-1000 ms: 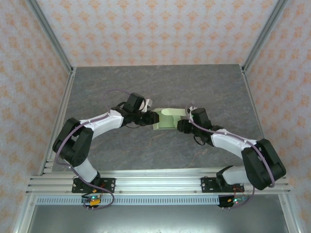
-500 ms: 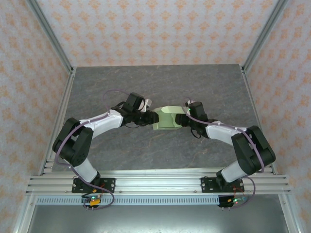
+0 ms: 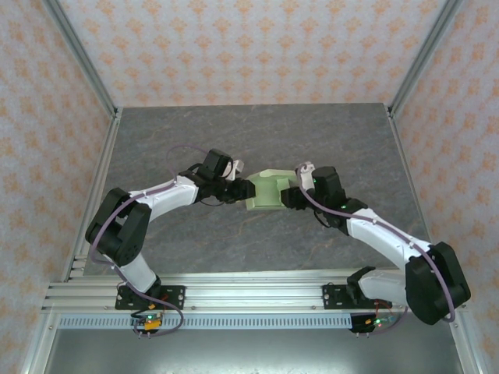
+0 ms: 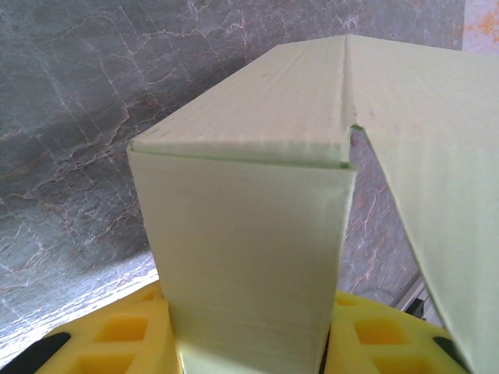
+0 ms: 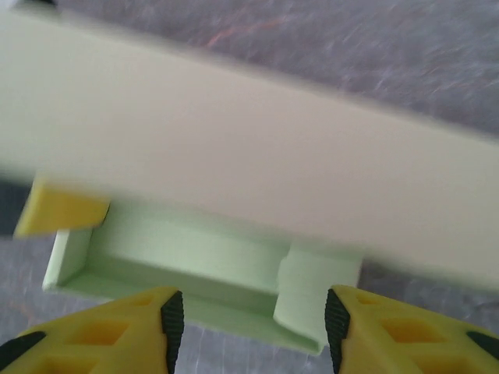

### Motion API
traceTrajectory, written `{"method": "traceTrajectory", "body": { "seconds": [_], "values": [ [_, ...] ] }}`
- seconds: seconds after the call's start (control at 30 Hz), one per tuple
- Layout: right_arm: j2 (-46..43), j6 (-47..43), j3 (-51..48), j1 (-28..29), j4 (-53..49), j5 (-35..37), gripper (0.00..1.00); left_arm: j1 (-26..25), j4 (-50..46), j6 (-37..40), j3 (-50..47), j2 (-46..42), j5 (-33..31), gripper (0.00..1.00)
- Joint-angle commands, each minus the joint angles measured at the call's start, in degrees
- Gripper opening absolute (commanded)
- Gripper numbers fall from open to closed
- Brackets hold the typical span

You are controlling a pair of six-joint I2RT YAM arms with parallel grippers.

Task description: Fold the paper box

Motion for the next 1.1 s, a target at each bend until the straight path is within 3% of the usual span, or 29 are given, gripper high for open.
{"method": "traceTrajectory", "body": {
  "seconds": [0.0,0.2,0.33,0.43,0.67,0.83,1.07],
  "values": [
    [0.11,-6.88,-0.08,3.98,-6.01,-2.59,0.54,0.08,-2.71,0.13,1.59,0.59,-0.24,0.33],
    [3.26,-7.72,2.13,6.44,-9.05,-3.01,0.50,0.02,-2.82,-0.16,1.25,0.13,-0.31,0.33],
    [6.20,-5.44,4.06,6.42,-9.13,3.84,0.47,0.00,-2.35,-0.47,0.59,-0.13,-0.26,0.33],
    [7.62,-6.08,5.00,6.44,-9.04,3.85,0.47,0.02,-2.36,-0.45,0.61,-0.15,-0.22,0.33],
    [8.50,-11.92,6.34,6.95,-13.34,-9.99,0.46,-0.01,-1.71,-0.94,0.80,0.55,0.02,0.33],
    [16.03,-12.71,12.95,7.97,-21.32,-6.87,0.45,-0.16,1.14,-2.54,0.19,1.08,0.70,0.33],
    [12.37,-14.72,11.38,8.13,-20.46,-16.10,0.45,-0.09,2.75,-3.19,0.28,2.30,1.49,0.33]
  ]
}}
